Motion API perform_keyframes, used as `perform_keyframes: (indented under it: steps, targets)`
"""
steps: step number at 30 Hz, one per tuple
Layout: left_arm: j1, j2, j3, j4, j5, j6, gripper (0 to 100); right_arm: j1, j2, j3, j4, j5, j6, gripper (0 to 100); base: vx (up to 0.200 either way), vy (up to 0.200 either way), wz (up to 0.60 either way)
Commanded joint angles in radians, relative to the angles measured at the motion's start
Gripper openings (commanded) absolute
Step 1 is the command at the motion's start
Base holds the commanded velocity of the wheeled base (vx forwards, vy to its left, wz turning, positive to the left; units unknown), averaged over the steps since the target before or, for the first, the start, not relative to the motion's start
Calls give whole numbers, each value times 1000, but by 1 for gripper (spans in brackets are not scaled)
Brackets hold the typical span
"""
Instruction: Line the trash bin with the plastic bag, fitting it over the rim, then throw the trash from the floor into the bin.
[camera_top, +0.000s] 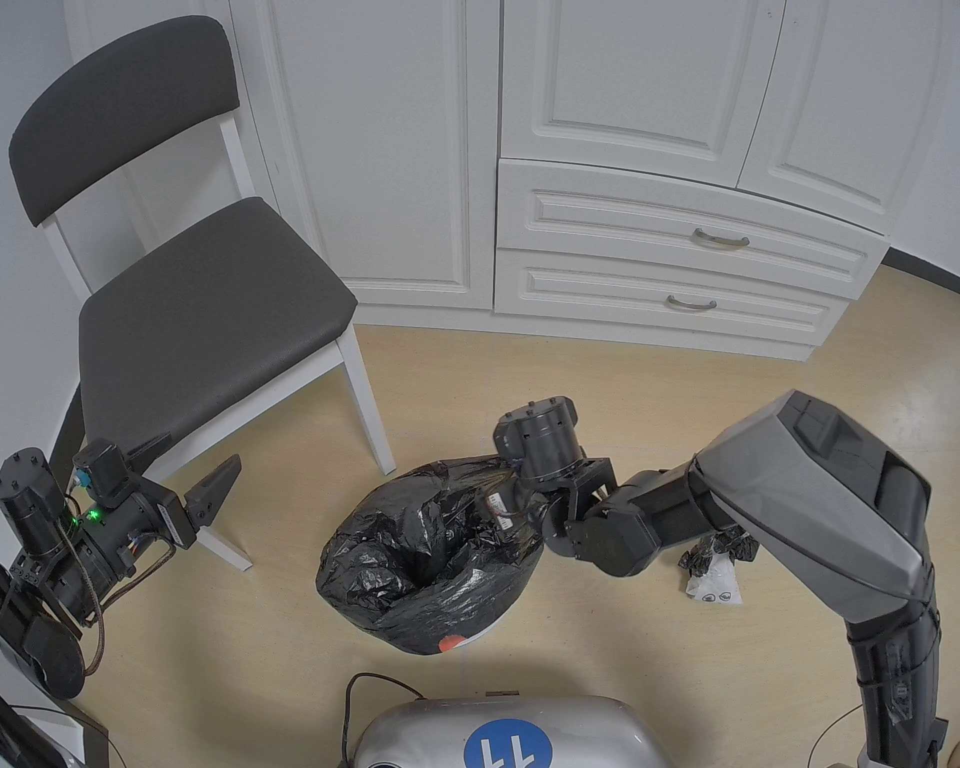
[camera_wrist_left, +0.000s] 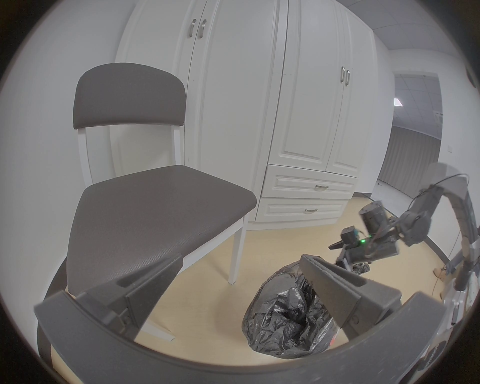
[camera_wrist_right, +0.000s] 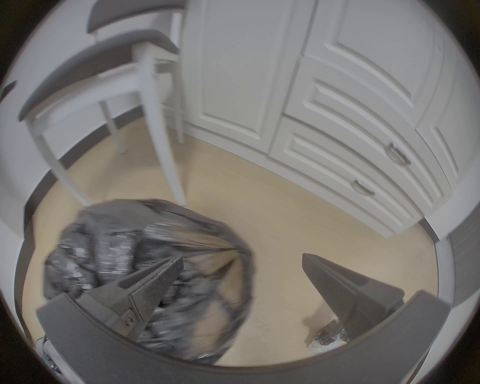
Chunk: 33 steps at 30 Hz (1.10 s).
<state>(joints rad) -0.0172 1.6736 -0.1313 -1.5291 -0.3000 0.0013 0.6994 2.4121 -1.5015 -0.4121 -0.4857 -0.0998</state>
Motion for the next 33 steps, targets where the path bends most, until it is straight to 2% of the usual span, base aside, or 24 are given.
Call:
perform_keyframes:
  steps: [1,6,12,15,18,19,21,24,33]
  targets:
    - [-1,-5,1,0,-1,0,100,112,-148,109,4,-2,-32,100,0,0,0]
    - [-1,-12,2,0,-1,0,100,170,-65,207,-2,-13,-55,100,0,0,0]
    - [-1,-15,-4,0,-1,-1,100,146,73,161,-1,-20,-57,100,0,0,0]
    - [-1,-15,-4,0,-1,-1,100,144,62,193,3,-19,-58,100,0,0,0]
    - [-1,-14,-4,0,-2,0,100,150,-36,342,1,-17,-93,100,0,0,0]
    - [-1,-14,-4,0,-2,0,100,150,-36,342,1,-17,-93,100,0,0,0]
    - [-4,-14,-2,0,-2,0,100,172,-120,471,-2,-13,-127,100,0,0,0]
    - [-6,-15,-2,0,-2,0,100,204,-156,532,-8,-11,-126,100,0,0,0]
    - [-6,-12,1,0,-1,0,100,223,-103,504,-31,-16,-117,100,0,0,0]
